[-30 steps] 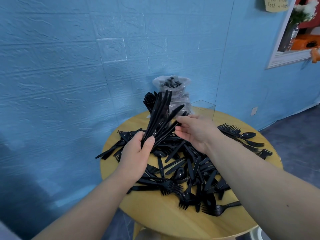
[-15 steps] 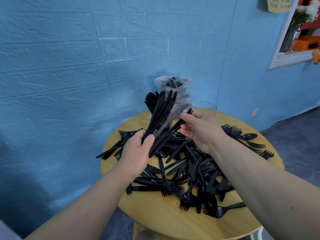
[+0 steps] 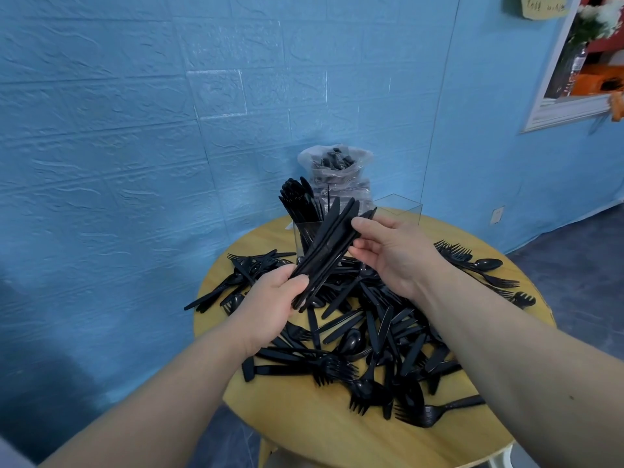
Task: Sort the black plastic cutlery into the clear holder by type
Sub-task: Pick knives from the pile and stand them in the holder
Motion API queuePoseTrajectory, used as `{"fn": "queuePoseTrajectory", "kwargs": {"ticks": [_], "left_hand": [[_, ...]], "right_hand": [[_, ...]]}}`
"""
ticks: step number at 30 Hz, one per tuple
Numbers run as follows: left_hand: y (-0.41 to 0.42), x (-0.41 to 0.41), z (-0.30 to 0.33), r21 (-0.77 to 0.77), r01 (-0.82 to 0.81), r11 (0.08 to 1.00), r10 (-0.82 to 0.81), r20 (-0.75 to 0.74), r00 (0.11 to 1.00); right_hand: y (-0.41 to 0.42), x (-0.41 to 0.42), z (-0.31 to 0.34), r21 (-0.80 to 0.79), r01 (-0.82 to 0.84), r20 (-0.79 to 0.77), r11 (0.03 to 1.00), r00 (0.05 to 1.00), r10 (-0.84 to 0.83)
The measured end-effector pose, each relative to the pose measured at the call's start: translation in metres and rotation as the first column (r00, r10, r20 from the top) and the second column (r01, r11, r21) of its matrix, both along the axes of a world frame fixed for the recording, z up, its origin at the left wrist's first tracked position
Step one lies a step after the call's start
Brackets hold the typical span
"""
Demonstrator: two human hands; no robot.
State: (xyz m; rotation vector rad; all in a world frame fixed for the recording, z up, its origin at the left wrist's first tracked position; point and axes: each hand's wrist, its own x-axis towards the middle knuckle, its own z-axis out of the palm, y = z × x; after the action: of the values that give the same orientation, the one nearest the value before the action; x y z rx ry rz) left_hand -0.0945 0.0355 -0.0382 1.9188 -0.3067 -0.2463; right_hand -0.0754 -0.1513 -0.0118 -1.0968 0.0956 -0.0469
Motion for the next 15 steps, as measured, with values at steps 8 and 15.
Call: {"fn": "queuePoseTrajectory", "kwargs": {"ticks": [8, 15], "left_hand": [[-0.0059, 0.0081, -0.0007, 0.078, -0.052, 0.996, 0.049, 0.037, 0.998], [-0.0073, 0.0083, -0.0027, 0.419, -0.061, 0.906, -0.097, 0.345, 0.933]], "right_hand": [[-0.0023, -0.0013, -0.0019, -0.016, -0.050, 0.046, 0.999, 0.998, 0.051], [-0.0010, 0.0007, -0.0034, -0.090, 0.086, 0.021, 0.992, 0.996, -0.084]]}}
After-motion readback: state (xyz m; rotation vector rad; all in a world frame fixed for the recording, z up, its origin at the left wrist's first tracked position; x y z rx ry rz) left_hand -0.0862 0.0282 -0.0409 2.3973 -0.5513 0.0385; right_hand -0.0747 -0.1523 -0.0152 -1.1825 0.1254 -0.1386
